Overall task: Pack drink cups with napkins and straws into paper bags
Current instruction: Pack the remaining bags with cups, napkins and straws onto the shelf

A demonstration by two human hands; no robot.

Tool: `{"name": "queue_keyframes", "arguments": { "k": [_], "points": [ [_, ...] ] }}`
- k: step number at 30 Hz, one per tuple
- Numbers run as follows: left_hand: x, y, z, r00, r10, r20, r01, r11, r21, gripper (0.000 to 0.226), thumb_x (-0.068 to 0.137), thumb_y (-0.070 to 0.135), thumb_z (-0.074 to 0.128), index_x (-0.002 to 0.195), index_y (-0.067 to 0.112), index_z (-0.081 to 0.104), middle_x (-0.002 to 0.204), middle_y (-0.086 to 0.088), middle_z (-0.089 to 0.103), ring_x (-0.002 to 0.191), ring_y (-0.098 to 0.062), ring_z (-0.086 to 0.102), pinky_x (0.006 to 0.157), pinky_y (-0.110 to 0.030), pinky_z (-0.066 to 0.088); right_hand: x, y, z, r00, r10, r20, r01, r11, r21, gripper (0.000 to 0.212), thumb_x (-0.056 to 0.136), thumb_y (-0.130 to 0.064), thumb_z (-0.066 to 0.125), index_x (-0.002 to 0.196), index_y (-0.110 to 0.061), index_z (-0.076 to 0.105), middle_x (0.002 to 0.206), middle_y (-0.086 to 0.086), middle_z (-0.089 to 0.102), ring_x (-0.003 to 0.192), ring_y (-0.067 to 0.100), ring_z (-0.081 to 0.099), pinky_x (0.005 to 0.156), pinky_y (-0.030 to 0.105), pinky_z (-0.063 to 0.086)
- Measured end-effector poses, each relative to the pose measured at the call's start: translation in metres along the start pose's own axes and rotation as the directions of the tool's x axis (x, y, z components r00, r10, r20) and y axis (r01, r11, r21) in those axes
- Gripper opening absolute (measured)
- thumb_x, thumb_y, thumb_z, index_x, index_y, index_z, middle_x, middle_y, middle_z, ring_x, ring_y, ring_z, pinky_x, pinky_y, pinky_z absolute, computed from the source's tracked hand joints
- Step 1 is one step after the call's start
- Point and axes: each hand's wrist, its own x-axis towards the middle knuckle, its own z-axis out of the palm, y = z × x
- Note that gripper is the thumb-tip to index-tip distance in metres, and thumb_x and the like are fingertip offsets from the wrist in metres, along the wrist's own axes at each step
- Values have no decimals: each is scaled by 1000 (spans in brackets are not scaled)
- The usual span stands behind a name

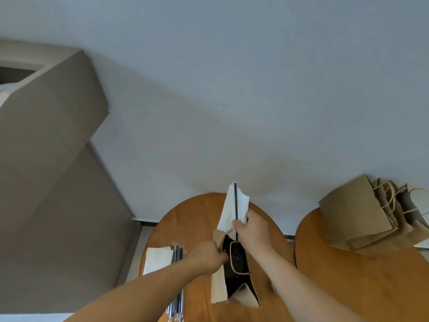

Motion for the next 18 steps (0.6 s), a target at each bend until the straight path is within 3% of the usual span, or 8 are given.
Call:
{"name": "queue_keyframes", "arguments": {
  "k": [3, 7, 11, 15, 18],
  "points": [
    [-1, -2, 0, 998, -52, -25, 50, 996, -74, 27, 94, 39, 51, 87, 16, 64, 72, -2, 67, 66, -17, 69, 72, -33, 60, -6, 7, -12, 996, -20, 88, 31, 991, -129, 31, 96, -27, 60, 125, -16, 59, 119, -1, 64, 103, 17, 64, 57, 8, 39],
    [0, -1, 2, 991, -112, -75, 99, 983, -156, 36, 101, 34, 43, 81, 13, 66, 55, 2, 67, 50, -9, 67, 49, -19, 51, -10, 9, -29, 972, -23, 234, 104, 935, -339, 32, 96, -33, 62, 125, -20, 57, 114, -3, 64, 94, 12, 62, 62, 11, 40],
    [-1, -3, 4, 991, -101, -85, 80, 972, -220, 37, 102, 30, 42, 83, 9, 67, 62, -2, 70, 51, -11, 68, 52, -21, 52, -15, 9, -26, 945, 7, 328, 150, 879, -453, 13, 96, -33, 61, 105, -26, 55, 94, -9, 57, 73, 3, 52, 55, 15, 33],
    [-5, -3, 7, 994, -81, -80, 57, 961, -269, 35, 99, 19, 40, 80, 7, 67, 59, -4, 69, 51, -13, 66, 53, -24, 52, -22, 11, 8, 908, 21, 419, 156, 911, -383, 9, 95, -21, 57, 103, -23, 61, 92, -7, 62, 77, 9, 58, 62, 18, 41],
    [-9, -8, 5, 989, -102, -110, 71, 963, -259, 38, 100, 19, 41, 76, 7, 69, 59, -4, 70, 50, -13, 66, 53, -22, 52, -24, 28, 24, 880, 137, 455, 95, 888, -449, 16, 94, -13, 57, 108, -20, 62, 95, -5, 62, 83, 13, 59, 66, 21, 44]
  ]
}}
